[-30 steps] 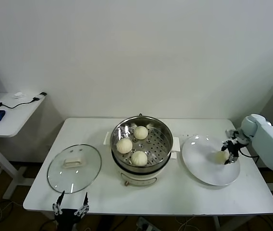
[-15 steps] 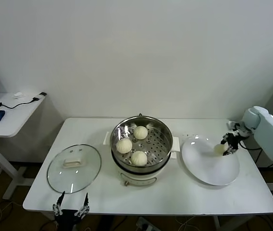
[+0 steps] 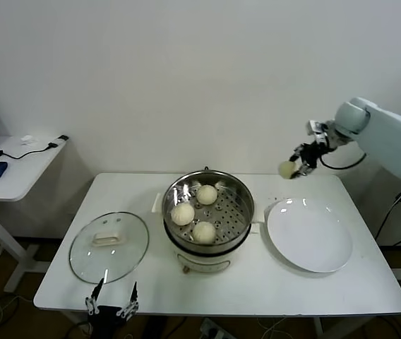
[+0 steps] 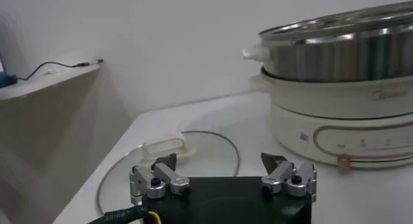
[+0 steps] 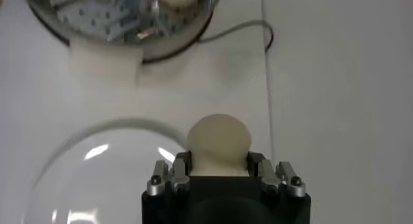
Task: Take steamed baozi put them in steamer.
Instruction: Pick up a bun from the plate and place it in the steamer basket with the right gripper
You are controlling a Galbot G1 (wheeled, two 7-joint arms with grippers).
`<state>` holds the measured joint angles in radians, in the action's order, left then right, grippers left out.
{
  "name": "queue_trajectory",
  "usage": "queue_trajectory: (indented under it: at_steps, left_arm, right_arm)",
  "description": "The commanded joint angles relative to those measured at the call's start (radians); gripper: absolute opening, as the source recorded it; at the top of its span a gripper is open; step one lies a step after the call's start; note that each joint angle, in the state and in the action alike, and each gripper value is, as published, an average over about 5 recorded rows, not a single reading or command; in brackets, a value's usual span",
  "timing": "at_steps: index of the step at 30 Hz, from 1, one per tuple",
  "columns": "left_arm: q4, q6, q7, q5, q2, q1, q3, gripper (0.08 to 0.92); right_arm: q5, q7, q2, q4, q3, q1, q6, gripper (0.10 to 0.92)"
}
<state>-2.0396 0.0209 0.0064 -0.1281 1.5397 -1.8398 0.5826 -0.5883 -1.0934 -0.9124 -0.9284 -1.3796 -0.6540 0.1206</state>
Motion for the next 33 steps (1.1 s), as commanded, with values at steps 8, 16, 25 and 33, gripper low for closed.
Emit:
queue_trajectory:
  at_steps: [8,16,25,33]
  left_arm:
    - [-0.011,0.016,0.001,-0.024,-0.032,-0.015,-0.089,0.823]
    - [-0.004,0.024,0.0,-0.006,-0.033,-0.015,-0.074,0.823]
    - [0.008,0.024,0.0,0.012,-0.04,-0.01,-0.059,0.823]
    - [0.018,0.02,0.0,0.011,-0.035,0.001,-0.061,0.823]
  right_arm:
    - [-0.435,0.22,-0.222,-0.349,-0.41,-0.26,0.216,0.568]
    - [-0.433,0.273,-0.277,-0.367,-0.443,-0.192,0.244,0.571]
    - [-0.378,0.289,-0.27,-0.338,-0.463,-0.116,0.247,0.577]
    - [-0.342,0.301,-0.292,-0.285,-0.43,-0.059,0.248,0.579]
